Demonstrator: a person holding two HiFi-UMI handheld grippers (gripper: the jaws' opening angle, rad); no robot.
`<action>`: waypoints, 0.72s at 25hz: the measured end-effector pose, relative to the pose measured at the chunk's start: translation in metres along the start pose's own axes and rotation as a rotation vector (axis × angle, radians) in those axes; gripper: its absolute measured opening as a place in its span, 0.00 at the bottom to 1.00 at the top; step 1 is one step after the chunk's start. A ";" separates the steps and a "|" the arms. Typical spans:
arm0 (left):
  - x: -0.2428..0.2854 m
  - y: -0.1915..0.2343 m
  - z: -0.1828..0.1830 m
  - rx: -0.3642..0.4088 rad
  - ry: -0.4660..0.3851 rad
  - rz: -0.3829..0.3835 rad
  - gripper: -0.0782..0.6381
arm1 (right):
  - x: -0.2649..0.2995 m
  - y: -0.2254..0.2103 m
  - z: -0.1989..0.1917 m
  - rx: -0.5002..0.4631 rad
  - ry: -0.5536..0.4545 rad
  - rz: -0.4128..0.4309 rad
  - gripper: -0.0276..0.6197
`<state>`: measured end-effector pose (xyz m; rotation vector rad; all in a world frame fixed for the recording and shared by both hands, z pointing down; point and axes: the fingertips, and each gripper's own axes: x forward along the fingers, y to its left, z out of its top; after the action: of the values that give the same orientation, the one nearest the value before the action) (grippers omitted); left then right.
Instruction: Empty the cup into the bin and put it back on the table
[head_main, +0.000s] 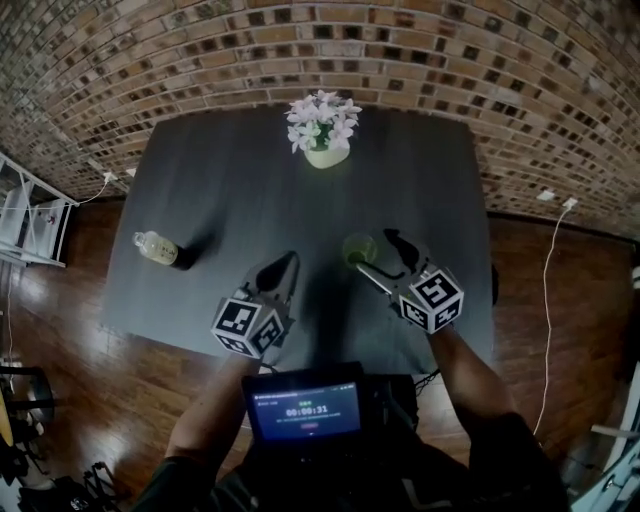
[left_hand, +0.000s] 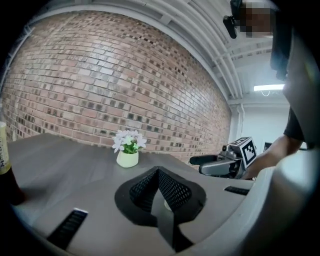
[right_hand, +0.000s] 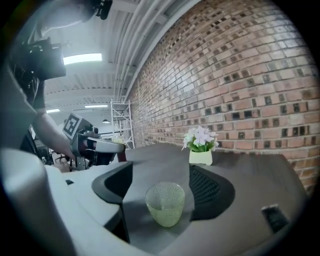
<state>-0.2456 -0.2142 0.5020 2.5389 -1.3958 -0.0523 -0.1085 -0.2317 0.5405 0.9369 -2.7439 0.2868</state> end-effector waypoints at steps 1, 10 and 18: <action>0.000 -0.004 0.006 0.000 -0.012 -0.020 0.11 | -0.006 0.002 0.006 -0.010 -0.012 -0.007 0.57; 0.002 -0.031 0.044 0.028 -0.058 -0.058 0.11 | -0.053 0.022 0.042 0.020 -0.076 -0.008 0.18; -0.003 -0.074 0.050 0.015 -0.066 -0.030 0.11 | -0.101 0.032 0.060 -0.002 -0.066 0.062 0.05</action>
<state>-0.1935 -0.1833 0.4365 2.5931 -1.3869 -0.1327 -0.0598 -0.1639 0.4523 0.8777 -2.8368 0.2677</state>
